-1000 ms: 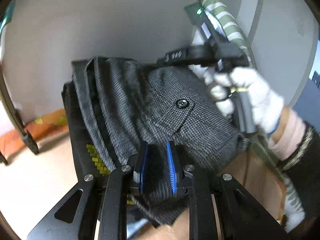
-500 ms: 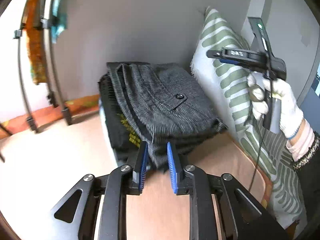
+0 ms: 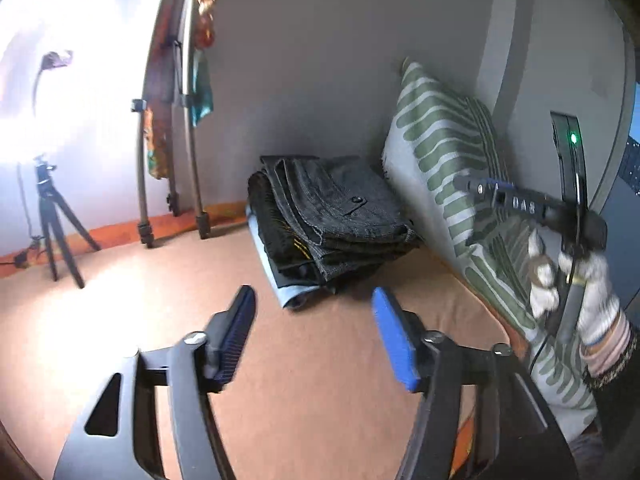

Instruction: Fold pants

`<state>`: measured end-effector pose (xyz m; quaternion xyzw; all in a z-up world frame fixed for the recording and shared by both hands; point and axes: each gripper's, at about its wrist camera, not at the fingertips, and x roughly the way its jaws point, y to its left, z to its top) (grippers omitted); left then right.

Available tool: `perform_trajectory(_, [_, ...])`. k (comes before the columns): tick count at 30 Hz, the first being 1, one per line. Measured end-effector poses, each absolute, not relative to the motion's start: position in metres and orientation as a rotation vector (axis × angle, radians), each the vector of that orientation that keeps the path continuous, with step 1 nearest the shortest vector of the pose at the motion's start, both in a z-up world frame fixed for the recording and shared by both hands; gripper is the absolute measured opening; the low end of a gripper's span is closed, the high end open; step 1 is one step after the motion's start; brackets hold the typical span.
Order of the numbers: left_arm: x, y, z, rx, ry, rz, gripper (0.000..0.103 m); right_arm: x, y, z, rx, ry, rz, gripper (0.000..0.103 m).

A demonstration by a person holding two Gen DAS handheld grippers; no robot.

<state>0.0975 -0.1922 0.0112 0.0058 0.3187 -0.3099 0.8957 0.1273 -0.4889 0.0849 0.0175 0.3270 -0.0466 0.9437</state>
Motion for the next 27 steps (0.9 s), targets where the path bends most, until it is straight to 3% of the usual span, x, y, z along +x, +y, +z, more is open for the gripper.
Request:
perform_trajectory(5, [0.062,-0.175,0.025,0.028,0.598,-0.623,0.075,0.077,-0.454,0.096,0.036,0.638,-0.07,0.076])
perform_trajectory(8, [0.047,-0.165,0.032,0.02,0.573,-0.612,0.08,0.054,-0.434,0.103,0.017,0.605,-0.063,0.086])
perform_trajectory(13, [0.03,-0.15,0.038,0.012,0.544,-0.597,0.081,0.02,-0.404,0.108,0.027,0.584,-0.037,0.087])
perform_trajectory(17, [0.02,-0.142,0.035,0.009,0.527,-0.593,0.082,-0.004,-0.385,0.103,0.015,0.558,-0.049,0.103])
perform_trajectory(27, [0.013,-0.142,0.012,0.011,0.541,-0.597,0.082,-0.029,-0.358,0.085,-0.005,0.551,-0.037,0.103])
